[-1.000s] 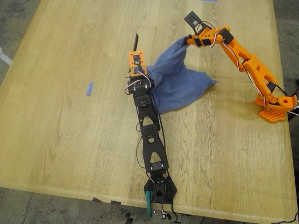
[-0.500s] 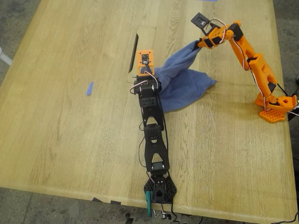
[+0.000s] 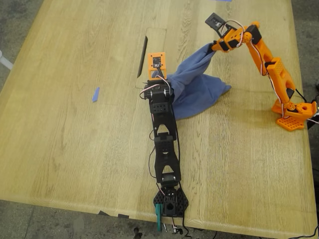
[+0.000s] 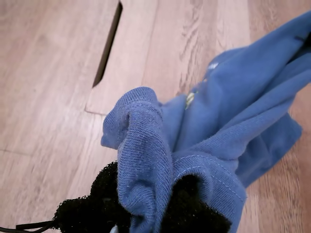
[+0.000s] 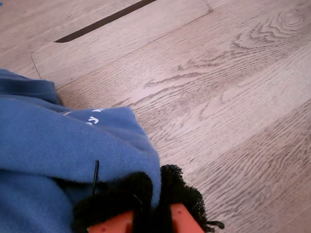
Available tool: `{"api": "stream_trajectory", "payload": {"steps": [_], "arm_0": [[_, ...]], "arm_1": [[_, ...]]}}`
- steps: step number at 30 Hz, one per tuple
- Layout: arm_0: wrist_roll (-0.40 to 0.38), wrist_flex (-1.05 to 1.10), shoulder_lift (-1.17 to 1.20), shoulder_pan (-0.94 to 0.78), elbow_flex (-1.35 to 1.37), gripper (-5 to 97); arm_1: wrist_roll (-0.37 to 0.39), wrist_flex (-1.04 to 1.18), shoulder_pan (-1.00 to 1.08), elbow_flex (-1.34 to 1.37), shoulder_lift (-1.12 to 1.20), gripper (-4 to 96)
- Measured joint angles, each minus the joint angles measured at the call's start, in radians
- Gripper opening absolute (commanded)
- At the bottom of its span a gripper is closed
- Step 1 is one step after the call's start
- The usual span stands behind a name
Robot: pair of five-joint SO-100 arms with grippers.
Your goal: Fold a T-shirt
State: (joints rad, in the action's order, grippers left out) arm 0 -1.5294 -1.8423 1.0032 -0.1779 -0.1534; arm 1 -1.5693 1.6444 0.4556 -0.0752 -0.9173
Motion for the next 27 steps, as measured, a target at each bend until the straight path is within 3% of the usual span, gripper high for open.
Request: {"api": "stream_trajectory", "payload": {"steps": [6, 15, 27], "arm_0": [[-0.005, 0.000, -0.020, -0.020, 0.048, 0], [-0.014, 0.000, 0.258, -0.018, 0.712, 0], [-0.014, 0.097, 0.439, 0.009, 0.959, 0]], "arm_1": [[-0.002, 0.003, -0.011, 0.000, 0.026, -0.1], [0.006, 0.046, -0.017, 0.067, 0.023, -0.1], [0.017, 0.038, -0.035, 0.624, -0.305, -0.1]]}}
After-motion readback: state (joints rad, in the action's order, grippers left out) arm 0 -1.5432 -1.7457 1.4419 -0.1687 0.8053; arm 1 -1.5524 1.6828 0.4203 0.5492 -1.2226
